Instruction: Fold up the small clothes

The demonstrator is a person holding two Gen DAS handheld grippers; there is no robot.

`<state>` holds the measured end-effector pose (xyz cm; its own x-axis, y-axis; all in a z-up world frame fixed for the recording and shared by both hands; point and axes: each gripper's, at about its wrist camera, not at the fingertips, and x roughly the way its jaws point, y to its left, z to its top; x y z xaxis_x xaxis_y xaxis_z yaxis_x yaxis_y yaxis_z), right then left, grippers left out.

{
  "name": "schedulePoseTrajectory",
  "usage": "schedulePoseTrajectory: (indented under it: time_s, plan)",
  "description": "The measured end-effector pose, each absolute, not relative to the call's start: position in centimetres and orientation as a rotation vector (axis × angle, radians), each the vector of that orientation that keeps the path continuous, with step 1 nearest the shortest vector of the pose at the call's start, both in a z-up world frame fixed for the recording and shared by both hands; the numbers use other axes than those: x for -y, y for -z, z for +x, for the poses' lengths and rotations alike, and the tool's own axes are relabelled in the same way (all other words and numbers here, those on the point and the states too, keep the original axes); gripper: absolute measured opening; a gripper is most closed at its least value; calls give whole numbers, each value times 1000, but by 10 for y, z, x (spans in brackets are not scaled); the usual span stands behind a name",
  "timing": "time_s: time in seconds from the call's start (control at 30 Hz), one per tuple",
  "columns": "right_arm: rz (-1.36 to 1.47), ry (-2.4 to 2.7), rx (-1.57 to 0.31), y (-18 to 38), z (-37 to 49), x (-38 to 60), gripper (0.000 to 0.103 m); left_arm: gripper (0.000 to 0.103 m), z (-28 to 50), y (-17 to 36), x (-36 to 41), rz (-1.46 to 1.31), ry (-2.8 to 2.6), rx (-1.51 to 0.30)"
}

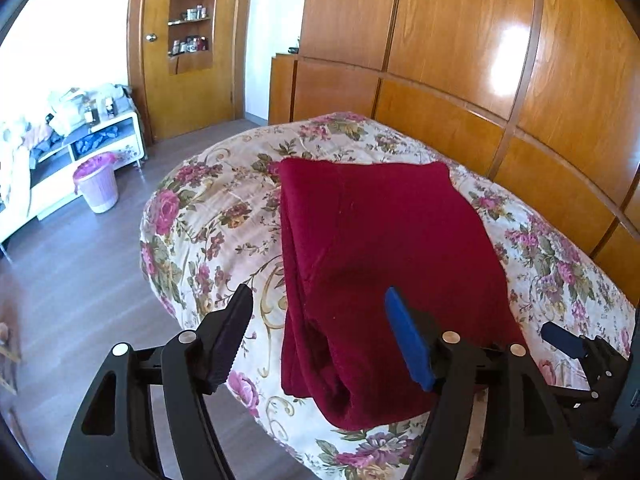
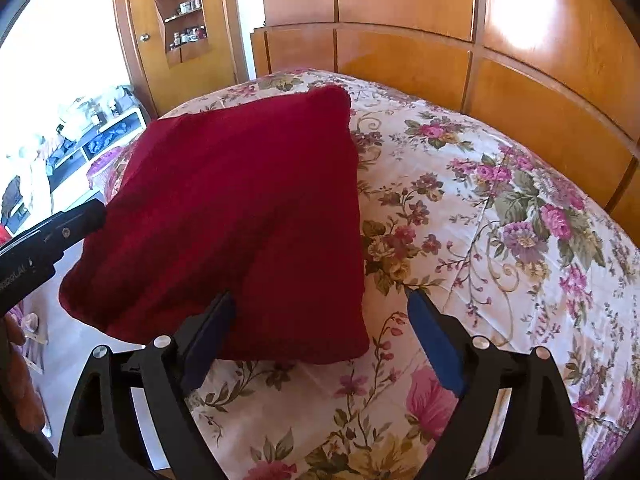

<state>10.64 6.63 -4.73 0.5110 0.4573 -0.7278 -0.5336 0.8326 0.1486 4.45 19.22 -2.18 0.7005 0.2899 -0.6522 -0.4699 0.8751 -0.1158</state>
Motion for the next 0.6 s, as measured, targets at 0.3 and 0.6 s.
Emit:
schedulePoseTrajectory:
  time_s: [0.3, 0.6]
  plan:
    - [-104, -542, -788, 32, 87, -59, 100, 68, 26, 11, -184, -298, -455, -638]
    - [-68, -501, -715, 12, 72, -44, 100, 89, 7, 10, -171, -244, -499, -610]
